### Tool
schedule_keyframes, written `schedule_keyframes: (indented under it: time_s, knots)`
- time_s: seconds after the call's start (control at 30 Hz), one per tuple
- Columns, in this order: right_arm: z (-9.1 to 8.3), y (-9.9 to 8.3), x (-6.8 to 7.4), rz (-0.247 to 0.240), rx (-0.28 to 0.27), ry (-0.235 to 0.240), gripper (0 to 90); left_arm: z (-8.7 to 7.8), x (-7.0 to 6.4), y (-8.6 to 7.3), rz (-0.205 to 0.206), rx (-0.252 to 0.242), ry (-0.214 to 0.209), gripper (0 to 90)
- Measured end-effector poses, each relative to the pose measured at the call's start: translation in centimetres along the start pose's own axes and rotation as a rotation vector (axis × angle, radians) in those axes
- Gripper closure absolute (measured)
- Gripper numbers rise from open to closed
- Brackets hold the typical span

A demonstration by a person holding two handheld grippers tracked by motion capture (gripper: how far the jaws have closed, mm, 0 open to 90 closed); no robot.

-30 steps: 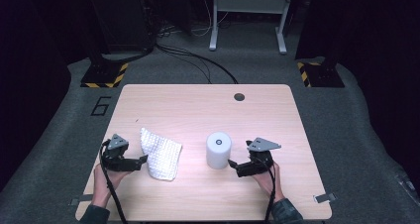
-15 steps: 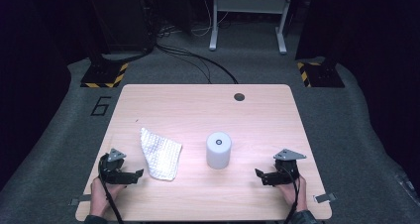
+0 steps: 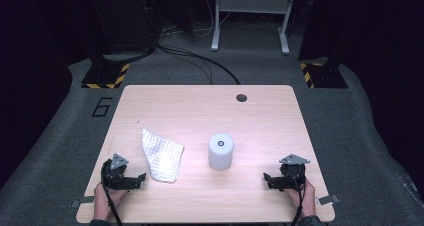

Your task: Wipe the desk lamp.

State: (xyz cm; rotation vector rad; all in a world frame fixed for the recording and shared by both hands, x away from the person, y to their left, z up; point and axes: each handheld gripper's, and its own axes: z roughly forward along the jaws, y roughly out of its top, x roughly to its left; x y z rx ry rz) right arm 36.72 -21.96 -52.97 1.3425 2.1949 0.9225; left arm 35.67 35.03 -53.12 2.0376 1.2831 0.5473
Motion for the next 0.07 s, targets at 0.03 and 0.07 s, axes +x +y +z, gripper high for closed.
schedule_keyframes:
  time_s: [0.03,0.07]
  knots:
    - [0.02,-0.01,0.01,0.001,-0.004,-0.001,0.0,-0.02,0.03,0.01,0.005,0.002,-0.004,0.9]
    - [0.02,-0.01,0.01,0.001,-0.004,-0.001,0.0,-0.01,0.00,0.00,0.002,0.001,-0.004,0.9]
